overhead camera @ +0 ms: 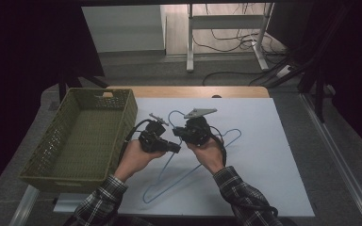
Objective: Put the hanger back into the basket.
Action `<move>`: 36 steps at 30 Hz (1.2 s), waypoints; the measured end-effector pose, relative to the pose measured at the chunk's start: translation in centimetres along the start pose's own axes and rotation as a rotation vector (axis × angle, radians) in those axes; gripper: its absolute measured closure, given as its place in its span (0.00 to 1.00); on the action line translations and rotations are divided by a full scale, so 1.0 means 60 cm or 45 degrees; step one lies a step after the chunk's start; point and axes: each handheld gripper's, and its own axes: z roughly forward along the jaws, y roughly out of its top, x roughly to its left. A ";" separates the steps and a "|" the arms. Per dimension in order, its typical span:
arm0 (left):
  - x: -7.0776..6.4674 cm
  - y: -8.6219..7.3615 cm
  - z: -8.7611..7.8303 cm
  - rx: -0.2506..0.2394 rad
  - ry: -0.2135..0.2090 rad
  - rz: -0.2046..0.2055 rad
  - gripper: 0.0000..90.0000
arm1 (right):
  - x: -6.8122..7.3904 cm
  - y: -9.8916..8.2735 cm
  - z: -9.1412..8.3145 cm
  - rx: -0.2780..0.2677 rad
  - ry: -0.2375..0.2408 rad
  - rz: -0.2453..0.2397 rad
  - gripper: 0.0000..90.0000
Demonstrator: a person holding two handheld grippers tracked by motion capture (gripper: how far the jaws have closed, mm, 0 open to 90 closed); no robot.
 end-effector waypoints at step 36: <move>-0.012 0.020 -0.145 -0.106 0.249 -0.049 0.98 | -0.029 0.028 -0.142 0.028 0.055 -0.236 0.15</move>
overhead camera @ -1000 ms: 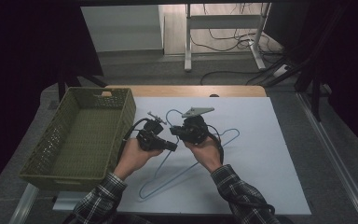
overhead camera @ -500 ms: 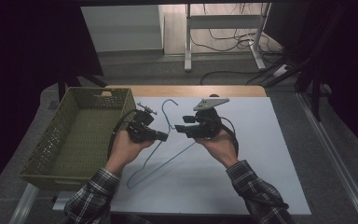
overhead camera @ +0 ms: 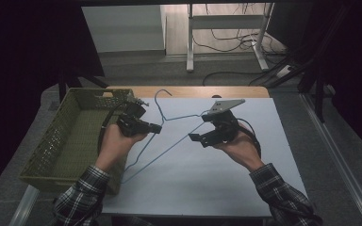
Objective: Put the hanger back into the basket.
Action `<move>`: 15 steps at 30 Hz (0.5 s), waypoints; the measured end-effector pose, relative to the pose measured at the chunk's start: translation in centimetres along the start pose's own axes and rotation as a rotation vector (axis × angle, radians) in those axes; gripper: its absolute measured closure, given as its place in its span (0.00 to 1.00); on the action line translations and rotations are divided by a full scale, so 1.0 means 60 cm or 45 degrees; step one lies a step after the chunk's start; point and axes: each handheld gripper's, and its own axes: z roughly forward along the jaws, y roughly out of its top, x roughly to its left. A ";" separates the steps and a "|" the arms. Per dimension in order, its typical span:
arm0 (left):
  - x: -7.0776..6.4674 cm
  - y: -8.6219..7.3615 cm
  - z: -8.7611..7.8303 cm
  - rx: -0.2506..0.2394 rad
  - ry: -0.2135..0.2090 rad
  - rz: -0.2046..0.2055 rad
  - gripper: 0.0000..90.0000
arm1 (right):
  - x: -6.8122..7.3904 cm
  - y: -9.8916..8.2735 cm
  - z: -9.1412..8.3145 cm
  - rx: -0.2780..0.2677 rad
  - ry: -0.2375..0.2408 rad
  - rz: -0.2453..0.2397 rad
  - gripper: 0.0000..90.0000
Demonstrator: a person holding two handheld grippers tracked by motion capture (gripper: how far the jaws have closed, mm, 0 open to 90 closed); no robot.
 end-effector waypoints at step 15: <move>0.021 0.001 -0.119 -0.077 0.137 -0.017 0.98 | 0.015 -0.072 -0.055 -0.046 -0.067 0.179 0.00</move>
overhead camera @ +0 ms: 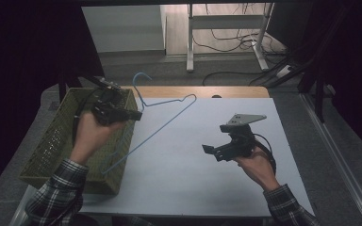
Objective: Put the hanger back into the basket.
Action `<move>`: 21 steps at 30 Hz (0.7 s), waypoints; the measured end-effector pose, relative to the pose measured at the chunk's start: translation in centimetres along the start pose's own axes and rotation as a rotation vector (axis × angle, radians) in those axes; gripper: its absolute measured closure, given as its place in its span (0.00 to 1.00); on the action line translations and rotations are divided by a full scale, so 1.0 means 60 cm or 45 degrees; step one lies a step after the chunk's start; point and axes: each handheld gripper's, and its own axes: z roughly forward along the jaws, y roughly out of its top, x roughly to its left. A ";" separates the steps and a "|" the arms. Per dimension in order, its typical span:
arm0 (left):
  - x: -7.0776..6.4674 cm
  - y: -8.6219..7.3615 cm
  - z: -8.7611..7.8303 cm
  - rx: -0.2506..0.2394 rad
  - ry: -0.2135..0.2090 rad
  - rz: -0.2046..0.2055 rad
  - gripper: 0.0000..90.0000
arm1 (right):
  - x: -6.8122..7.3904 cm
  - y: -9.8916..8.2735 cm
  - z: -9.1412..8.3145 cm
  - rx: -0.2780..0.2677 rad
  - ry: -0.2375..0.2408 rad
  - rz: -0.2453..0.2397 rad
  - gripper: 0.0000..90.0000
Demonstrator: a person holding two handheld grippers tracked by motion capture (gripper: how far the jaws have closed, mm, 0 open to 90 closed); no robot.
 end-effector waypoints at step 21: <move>0.135 -0.072 -0.116 -0.065 0.211 -0.056 0.98 | -0.029 -0.115 -0.066 -0.014 -0.105 0.208 0.00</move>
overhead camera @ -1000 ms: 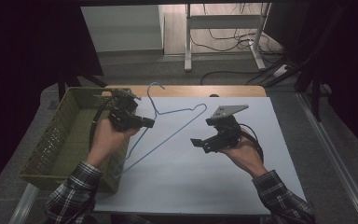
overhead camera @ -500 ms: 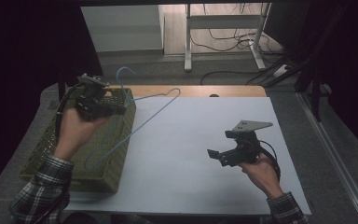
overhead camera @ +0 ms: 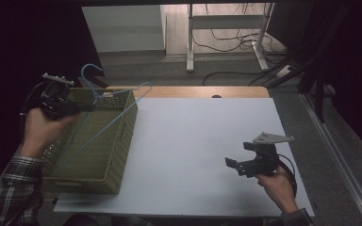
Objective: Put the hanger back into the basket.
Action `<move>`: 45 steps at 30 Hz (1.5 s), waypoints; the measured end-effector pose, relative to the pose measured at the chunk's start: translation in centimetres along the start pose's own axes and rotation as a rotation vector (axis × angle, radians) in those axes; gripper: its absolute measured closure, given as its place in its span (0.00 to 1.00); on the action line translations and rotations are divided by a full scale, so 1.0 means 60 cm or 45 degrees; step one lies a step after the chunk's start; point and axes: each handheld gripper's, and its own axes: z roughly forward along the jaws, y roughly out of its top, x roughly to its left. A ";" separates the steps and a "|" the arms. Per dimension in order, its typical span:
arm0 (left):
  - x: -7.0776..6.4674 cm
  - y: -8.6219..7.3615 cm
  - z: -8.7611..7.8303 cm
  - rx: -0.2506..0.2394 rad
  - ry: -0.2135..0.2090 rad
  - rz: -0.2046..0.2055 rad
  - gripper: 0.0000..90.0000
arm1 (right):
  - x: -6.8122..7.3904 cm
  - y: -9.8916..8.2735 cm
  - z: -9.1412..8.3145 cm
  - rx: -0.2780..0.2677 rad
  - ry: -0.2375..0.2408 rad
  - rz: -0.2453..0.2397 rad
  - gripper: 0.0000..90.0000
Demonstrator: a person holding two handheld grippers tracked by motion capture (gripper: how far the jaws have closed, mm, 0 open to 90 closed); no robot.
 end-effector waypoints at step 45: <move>0.139 -0.168 0.122 0.130 0.274 -0.101 0.82 | -0.017 -0.067 -0.014 0.109 -0.166 -0.076 0.00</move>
